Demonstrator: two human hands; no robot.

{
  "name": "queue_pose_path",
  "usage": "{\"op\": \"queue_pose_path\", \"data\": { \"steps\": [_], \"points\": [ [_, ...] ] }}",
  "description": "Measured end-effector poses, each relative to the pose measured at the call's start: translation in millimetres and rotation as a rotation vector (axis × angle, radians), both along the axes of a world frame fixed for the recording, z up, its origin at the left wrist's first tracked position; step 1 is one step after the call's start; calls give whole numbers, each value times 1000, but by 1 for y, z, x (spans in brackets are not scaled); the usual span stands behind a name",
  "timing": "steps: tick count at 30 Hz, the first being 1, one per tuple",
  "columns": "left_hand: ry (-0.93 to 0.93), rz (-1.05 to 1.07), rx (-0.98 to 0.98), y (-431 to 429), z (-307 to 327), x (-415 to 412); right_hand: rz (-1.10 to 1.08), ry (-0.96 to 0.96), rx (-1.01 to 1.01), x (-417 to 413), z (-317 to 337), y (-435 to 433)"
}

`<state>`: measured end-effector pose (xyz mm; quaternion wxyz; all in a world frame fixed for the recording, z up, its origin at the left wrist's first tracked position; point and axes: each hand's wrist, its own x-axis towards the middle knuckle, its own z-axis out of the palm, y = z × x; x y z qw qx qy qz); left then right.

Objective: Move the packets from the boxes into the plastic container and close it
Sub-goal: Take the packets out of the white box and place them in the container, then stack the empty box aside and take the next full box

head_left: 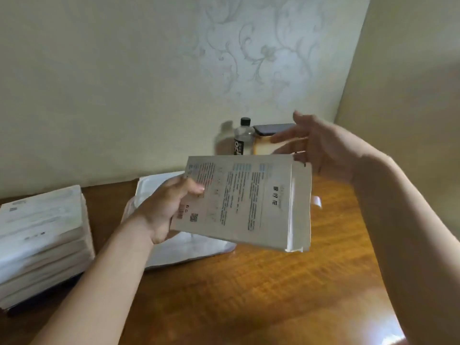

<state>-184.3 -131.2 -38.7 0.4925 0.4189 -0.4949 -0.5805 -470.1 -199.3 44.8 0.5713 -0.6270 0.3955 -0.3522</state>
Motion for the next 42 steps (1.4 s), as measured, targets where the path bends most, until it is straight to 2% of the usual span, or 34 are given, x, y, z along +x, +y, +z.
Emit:
{"op": "queue_pose_path", "data": {
  "steps": [3, 6, 7, 11, 12, 16, 19, 22, 26, 30, 42],
  "points": [
    [-86, -110, 43, -12, 6, -35, 31, 176, -50, -34, 2, 11],
    [-65, -178, 91, -21, 18, -65, -68, 245, -70, -67, -9, 19],
    [-12, -147, 102, -24, 21, -75, -113, 226, -57, -79, -16, 20],
    [436, 93, 150, -39, 21, -116, -386, 53, -13, -122, -44, 23],
    [452, 94, 167, -40, 16, -129, -453, 3, -4, -129, -51, 25],
    [148, 19, 213, -32, -10, -181, -622, -76, 30, -142, -82, 27],
    [-77, 152, 169, -42, -30, -214, -743, -45, 42, -144, -107, 25],
    [-200, 245, 173, -61, -49, -231, -832, 38, 54, -146, -131, 19],
    [-316, 314, 171, -72, -69, -247, -889, 214, 14, -157, -160, 14],
    [-388, 292, 116, -71, -81, -260, -880, 371, -66, -168, -183, 11],
    [-594, 192, 36, -77, -98, -263, -904, 472, -85, -174, -199, -2]
  ]
}}
